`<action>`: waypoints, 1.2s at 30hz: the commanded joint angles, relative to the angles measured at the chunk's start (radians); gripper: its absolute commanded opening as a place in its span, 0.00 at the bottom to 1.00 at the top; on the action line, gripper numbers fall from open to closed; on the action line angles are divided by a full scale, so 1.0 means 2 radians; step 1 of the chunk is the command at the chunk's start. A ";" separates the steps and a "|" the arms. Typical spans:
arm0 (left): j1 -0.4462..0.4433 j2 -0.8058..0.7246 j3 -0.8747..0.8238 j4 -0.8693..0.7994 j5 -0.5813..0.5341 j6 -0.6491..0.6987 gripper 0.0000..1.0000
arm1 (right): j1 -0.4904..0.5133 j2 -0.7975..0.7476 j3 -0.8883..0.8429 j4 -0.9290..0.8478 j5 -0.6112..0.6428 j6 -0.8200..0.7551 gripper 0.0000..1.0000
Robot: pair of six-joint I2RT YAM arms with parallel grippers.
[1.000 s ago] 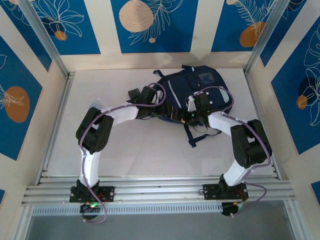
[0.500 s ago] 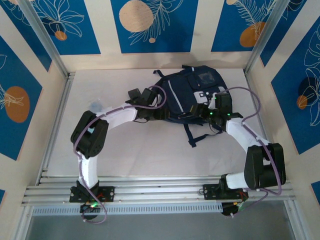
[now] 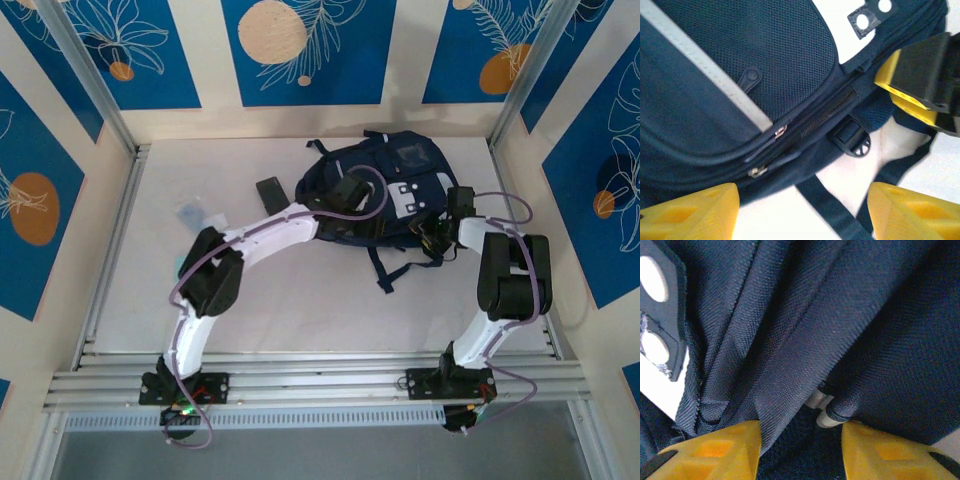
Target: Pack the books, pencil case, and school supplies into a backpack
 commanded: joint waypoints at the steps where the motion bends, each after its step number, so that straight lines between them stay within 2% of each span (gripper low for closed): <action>1: -0.006 0.050 0.050 -0.074 -0.050 0.011 0.69 | 0.014 0.016 -0.004 0.025 -0.035 0.033 0.35; 6: -0.006 0.085 0.083 -0.099 -0.099 0.012 0.70 | 0.040 -0.005 -0.035 0.036 -0.033 0.049 0.23; 15: -0.001 0.129 0.138 -0.107 -0.133 0.012 0.70 | 0.089 -0.031 -0.054 0.040 -0.046 0.069 0.20; 19: 0.004 0.135 0.143 -0.100 -0.159 0.027 0.66 | 0.112 -0.031 -0.063 0.046 -0.045 0.077 0.19; 23: 0.010 0.146 0.150 -0.121 -0.185 0.044 0.60 | 0.114 -0.029 -0.064 0.045 -0.046 0.075 0.18; 33: 0.022 0.137 0.133 -0.104 -0.261 0.076 0.53 | 0.105 -0.036 -0.069 0.038 -0.042 0.069 0.17; 36: 0.027 0.134 0.124 -0.108 -0.257 0.076 0.51 | 0.102 -0.039 -0.071 0.037 -0.040 0.068 0.17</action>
